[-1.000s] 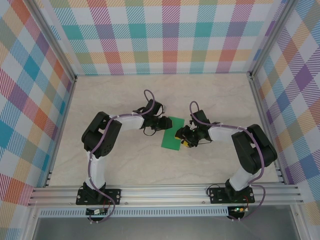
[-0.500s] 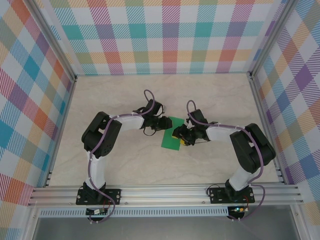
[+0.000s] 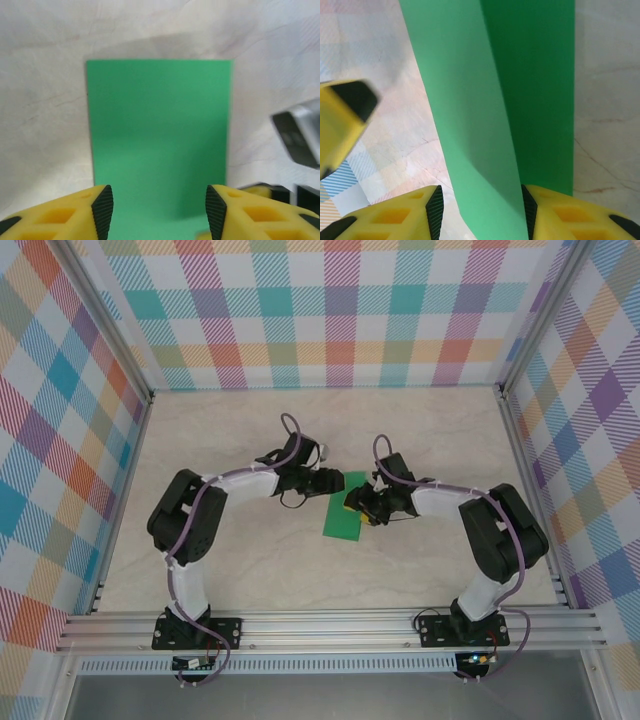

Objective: Fold a paper plane with a square sheet of paper (fold left side to right side)
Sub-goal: Fold the triangle a second time at the center of the table.

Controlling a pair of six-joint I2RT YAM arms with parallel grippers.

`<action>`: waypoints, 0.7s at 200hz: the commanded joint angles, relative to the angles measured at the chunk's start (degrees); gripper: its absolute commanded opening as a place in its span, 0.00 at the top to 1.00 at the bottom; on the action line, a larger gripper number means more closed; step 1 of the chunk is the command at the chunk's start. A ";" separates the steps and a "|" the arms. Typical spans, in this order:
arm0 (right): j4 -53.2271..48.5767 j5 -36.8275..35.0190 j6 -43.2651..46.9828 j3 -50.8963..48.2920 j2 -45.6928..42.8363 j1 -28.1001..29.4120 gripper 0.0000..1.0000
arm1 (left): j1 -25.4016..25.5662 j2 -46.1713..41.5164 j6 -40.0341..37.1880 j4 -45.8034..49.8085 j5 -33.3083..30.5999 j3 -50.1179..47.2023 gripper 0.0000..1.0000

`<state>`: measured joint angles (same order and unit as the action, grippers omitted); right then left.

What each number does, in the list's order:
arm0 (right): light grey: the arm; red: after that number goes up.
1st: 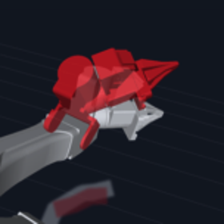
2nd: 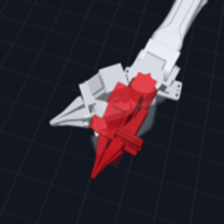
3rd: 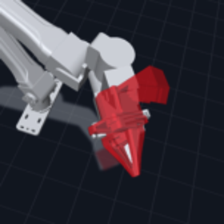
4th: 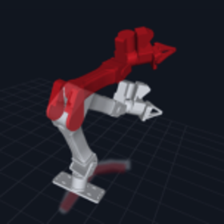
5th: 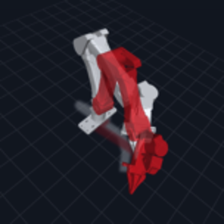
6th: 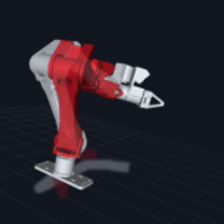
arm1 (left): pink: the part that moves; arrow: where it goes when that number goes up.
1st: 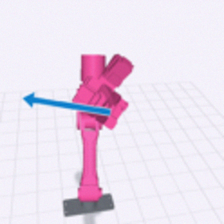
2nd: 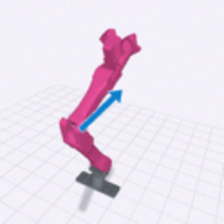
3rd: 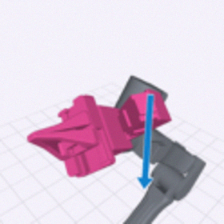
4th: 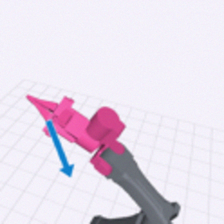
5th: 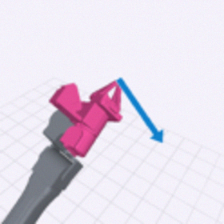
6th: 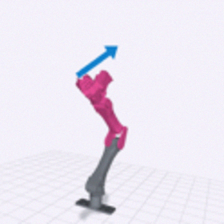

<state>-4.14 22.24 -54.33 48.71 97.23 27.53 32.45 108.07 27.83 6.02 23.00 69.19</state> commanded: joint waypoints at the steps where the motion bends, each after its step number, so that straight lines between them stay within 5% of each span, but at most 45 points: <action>1: -2.64 1.26 2.61 3.20 0.91 -1.55 0.55 | -1.63 -8.71 -2.77 2.28 -0.69 -2.13 0.40; 37: -6.27 2.71 4.52 7.39 2.60 -2.36 0.58 | -0.75 -21.28 -6.35 -0.45 -2.25 -12.47 0.34; 73: -9.27 2.54 5.86 10.19 3.89 -2.58 0.60 | 8.15 -29.23 -11.44 -1.07 -6.82 -20.53 0.30; 140: -12.32 2.36 6.58 13.07 4.63 -2.81 0.62 | 24.44 -20.18 -15.88 4.38 -28.63 -14.63 0.20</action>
<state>-14.09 23.73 -48.84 59.72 100.79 25.10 53.95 82.94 15.09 7.55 5.13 50.59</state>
